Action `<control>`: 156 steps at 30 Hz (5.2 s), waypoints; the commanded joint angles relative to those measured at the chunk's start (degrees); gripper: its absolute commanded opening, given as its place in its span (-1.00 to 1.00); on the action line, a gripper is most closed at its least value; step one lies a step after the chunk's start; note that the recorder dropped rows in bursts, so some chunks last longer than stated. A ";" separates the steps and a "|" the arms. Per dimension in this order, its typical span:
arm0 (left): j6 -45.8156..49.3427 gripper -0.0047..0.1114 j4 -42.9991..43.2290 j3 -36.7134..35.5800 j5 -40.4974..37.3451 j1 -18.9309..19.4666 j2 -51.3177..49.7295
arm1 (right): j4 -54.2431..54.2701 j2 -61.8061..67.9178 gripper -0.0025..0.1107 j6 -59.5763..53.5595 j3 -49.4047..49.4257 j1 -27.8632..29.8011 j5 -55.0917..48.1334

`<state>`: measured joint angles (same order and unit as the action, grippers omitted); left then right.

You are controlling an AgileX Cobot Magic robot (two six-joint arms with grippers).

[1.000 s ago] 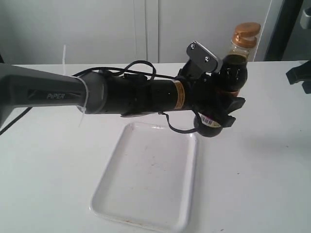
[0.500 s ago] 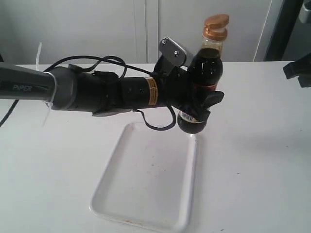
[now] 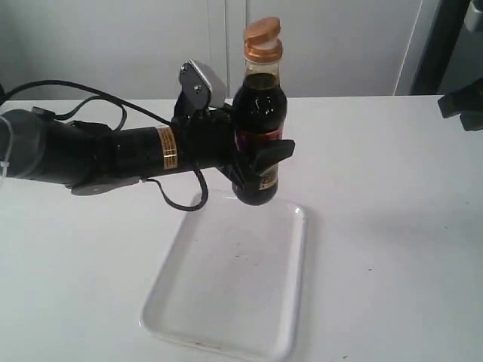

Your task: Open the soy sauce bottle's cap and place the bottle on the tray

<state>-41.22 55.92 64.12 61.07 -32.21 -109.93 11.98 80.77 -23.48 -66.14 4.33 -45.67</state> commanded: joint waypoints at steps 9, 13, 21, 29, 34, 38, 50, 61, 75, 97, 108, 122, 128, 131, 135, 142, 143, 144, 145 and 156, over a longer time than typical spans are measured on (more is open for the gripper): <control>3.92 -0.92 1.92 -7.74 8.89 3.45 2.14 | 3.29 -0.02 -0.96 -2.21 -0.41 0.13 0.68; 4.25 -0.92 2.95 -8.68 8.89 3.45 2.14 | 3.54 -0.02 -0.96 -2.36 -0.41 0.13 1.00; 5.46 -0.92 1.48 -8.68 8.89 3.45 0.04 | 3.68 0.13 -0.96 -2.46 -0.41 0.13 1.54; 7.04 -0.92 -0.69 -8.68 8.89 3.45 -3.26 | 3.90 2.71 -0.96 -3.27 -0.41 0.13 1.38; 7.16 -0.92 -1.51 -8.68 8.89 3.45 -4.49 | 4.16 4.38 -0.96 -3.75 -0.41 0.13 1.23; 7.16 -0.92 -1.51 -8.68 8.89 3.45 -5.02 | 4.16 4.78 -0.96 -4.40 -0.41 0.13 1.23; 5.09 -0.24 -0.51 -8.68 8.89 3.45 -5.02 | 4.27 4.78 -0.96 -4.49 -0.41 0.13 1.07; 1.92 0.61 0.69 -8.68 8.89 3.45 -4.71 | 4.27 4.78 -0.96 -4.49 -0.41 0.13 1.07; 1.18 0.61 -0.84 -8.68 8.89 3.45 -0.37 | 4.27 4.78 -0.96 -4.74 -0.41 0.13 0.96; 5.56 0.61 -5.97 -8.68 8.89 3.54 3.67 | 4.27 4.78 -0.96 -4.74 -0.41 0.13 0.96; 6.75 0.61 -9.01 -8.68 8.89 3.54 5.24 | 4.27 4.78 -0.96 -4.83 -0.41 0.13 1.18; 6.75 0.61 -9.64 -8.68 8.89 3.54 10.02 | 4.27 4.78 -0.96 -4.83 -0.41 0.13 1.18; 6.46 0.61 -10.51 -8.68 8.89 3.54 12.03 | 4.27 4.78 -0.96 -4.83 -0.41 0.13 1.06; 6.46 0.61 -10.51 -8.68 8.89 3.54 13.49 | 4.27 4.78 -0.96 -4.83 -0.41 0.13 1.06; 7.09 0.53 -12.00 -8.68 8.89 3.54 16.53 | 4.69 4.78 -0.96 -4.83 -0.41 0.13 1.14; 17.28 -0.17 -13.02 -8.68 -9.30 3.54 24.55 | 4.91 4.78 -0.96 -4.83 -0.41 0.13 1.14; 18.03 -0.25 -13.25 -8.68 -11.62 3.54 25.25 | 4.91 4.78 -0.96 -4.83 -0.41 0.13 1.02; 19.78 -0.39 -14.87 -8.68 -15.87 3.54 26.59 | 4.91 4.78 -0.96 -4.83 -0.41 0.13 1.02; 20.73 -0.47 -15.99 -8.68 -17.93 3.54 27.23 | 5.03 4.78 -0.96 -4.83 -0.41 0.13 1.03; 39.93 -0.92 -34.96 -8.48 -55.18 3.54 34.92 | 4.93 4.78 -0.96 -6.23 -0.41 0.13 1.04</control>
<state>-3.17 22.73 55.15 11.95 -28.77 -76.56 16.76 85.46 -28.87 -66.14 4.33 -44.71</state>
